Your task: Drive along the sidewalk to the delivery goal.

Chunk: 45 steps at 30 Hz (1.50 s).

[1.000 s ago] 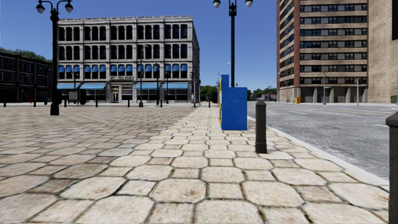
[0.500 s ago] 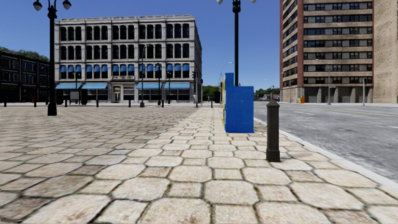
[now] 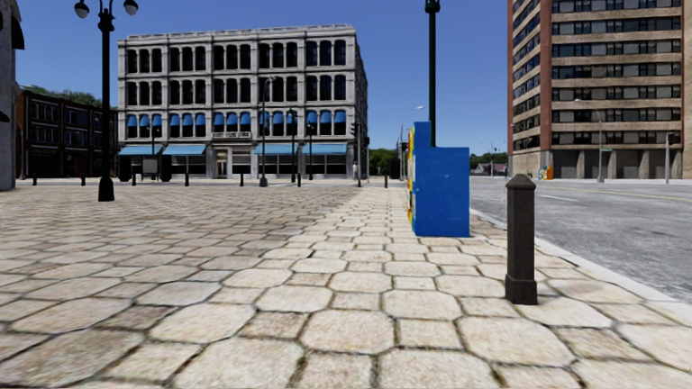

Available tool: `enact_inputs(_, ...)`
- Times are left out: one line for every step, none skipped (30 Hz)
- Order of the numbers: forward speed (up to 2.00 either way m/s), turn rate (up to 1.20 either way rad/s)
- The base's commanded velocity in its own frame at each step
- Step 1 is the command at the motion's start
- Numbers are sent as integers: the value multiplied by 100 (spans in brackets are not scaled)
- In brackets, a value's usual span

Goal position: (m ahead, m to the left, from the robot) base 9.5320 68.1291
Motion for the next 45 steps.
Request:
enact_inputs(88, 26)
enact_inputs(92, 26)
enact_inputs(94, 26)
enact_inputs(98, 26)
enact_inputs(102, 26)
enact_inputs(103, 26)
enact_inputs(104, 26)
enact_inputs(104, 26)
enact_inputs(104, 26)
enact_inputs(105, 26)
enact_inputs(106, 26)
enact_inputs(109, 26)
enact_inputs(109, 26)
enact_inputs(119, 26)
enact_inputs(137, 26)
enact_inputs(139, 26)
enact_inputs(139, 26)
enact_inputs(139, 26)
enact_inputs(139, 26)
enact_inputs(139, 26)
enact_inputs(139, 26)
enact_inputs(139, 26)
enact_inputs(139, 26)
enact_inputs(138, 26)
enact_inputs(138, 26)
enact_inputs(138, 26)
enact_inputs(138, 26)
enact_inputs(138, 26)
enact_inputs(138, 26)
enact_inputs(138, 26)
enact_inputs(138, 26)
enact_inputs(138, 26)
enact_inputs(138, 26)
enact_inputs(138, 26)
enact_inputs(138, 26)
enact_inputs(138, 26)
enact_inputs(138, 26)
enact_inputs(138, 26)
enact_inputs(138, 26)
enact_inputs(138, 26)
enact_inputs(138, 26)
enact_inputs(141, 26)
enact_inputs(144, 26)
enact_inputs(148, 26)
enact_inputs(156, 26)
